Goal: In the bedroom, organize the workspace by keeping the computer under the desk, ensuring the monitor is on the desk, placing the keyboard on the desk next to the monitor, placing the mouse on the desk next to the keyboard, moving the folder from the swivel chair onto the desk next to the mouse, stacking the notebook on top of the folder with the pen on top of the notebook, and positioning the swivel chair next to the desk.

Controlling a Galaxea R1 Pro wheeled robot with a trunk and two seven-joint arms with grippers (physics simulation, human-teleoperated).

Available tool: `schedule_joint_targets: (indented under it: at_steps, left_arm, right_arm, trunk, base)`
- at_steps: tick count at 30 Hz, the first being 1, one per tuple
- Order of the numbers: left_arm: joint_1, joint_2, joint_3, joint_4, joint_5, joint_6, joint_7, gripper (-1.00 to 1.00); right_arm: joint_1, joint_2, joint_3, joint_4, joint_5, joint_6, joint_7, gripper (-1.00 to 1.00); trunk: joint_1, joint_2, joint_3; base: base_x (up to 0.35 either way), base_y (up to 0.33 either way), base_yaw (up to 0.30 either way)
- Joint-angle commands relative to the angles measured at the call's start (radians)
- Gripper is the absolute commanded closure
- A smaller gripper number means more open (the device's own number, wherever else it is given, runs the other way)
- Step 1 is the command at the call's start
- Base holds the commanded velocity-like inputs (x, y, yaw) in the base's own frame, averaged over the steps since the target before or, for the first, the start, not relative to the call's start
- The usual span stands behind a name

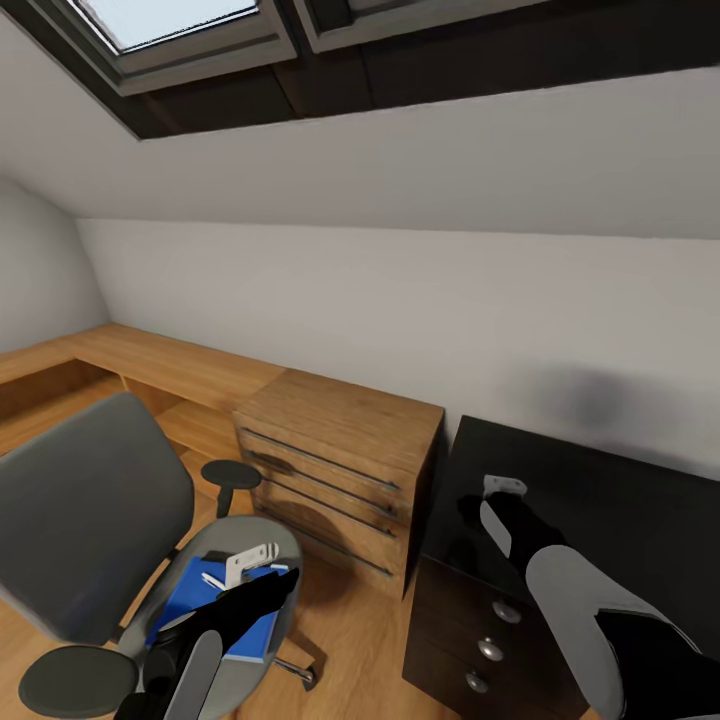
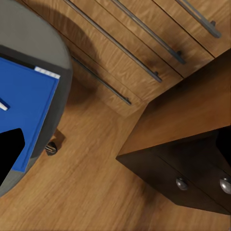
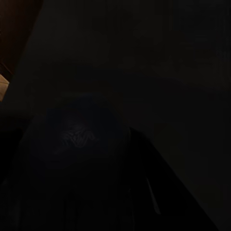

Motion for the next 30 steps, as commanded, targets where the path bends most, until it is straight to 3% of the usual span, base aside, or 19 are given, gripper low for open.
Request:
schedule_joint_targets:
  at_steps: [1,27,30]
  left_arm:
    - [-0.001,0.0,-0.001,-0.001,0.01,0.003,0.009,-1.0]
    - [-0.001,0.0,0.0,0.0,0.012,0.003,0.009,-1.0]
    - [-0.001,0.0,0.001,0.0,0.012,0.003,0.009,-1.0]
  right_arm:
    - [0.0,0.0,-0.001,0.0,-0.01,-0.008,-0.007,1.0]
    - [0.0,0.002,-0.001,0.004,-0.013,-0.024,-0.003,1.0]
    - [0.0,0.003,0.0,0.005,-0.013,-0.023,-0.003,1.0]
  trunk:
    - [0.004,-0.008,-0.004]
    - [0.104,-0.19,-0.086]
    - [0.104,-0.19,-0.086]
  base:
    - [0.0,0.0,0.0]
    - [0.0,0.0,0.0]
    - [0.0,0.0,0.0]
